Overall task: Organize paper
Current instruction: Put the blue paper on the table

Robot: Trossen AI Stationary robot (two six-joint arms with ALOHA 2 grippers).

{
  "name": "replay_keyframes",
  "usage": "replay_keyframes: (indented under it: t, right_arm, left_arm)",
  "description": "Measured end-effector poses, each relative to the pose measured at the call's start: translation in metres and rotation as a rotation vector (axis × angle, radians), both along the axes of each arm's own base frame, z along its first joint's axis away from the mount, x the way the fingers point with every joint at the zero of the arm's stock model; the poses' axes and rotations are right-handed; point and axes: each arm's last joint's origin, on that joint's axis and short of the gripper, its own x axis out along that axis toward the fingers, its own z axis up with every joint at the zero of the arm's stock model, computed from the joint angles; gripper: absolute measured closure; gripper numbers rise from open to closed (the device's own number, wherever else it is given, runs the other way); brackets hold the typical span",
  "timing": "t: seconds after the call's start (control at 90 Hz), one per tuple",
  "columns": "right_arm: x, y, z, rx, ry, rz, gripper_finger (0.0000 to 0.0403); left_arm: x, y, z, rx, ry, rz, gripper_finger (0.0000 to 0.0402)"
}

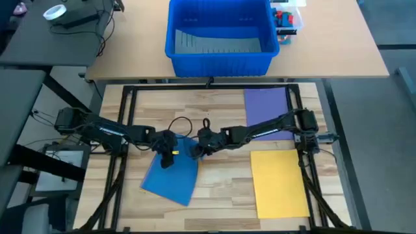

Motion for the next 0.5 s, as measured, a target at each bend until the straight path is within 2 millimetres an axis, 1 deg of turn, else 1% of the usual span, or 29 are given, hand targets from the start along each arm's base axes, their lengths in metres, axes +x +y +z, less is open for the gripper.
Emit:
replay_keyframes:
  t: [0.167, 0.289, 0.422, 0.5]
  right_arm:
    - [0.0, 0.006, 0.0, 0.049, -0.001, 0.006, 0.0301]
    - [-0.001, 0.015, 0.0, 0.094, 0.006, 0.019, 0.0301]
    - [-0.002, 0.021, 0.0, 0.101, 0.01, 0.025, 0.0301]
    - [0.001, 0.018, -0.007, 0.096, 0.014, 0.011, 0.0301]
  left_arm:
    - [0.0, 0.0, 0.0, 0.0, 0.0, 0.0, 0.0402]
    - [0.0, 0.0, 0.0, 0.0, 0.0, 0.0, 0.0402]
    - [0.0, 0.0, 0.0, 0.0, -0.001, 0.0, 0.0402]
    - [0.0, 0.0, 0.0, 0.0, -0.001, 0.0, 0.0402]
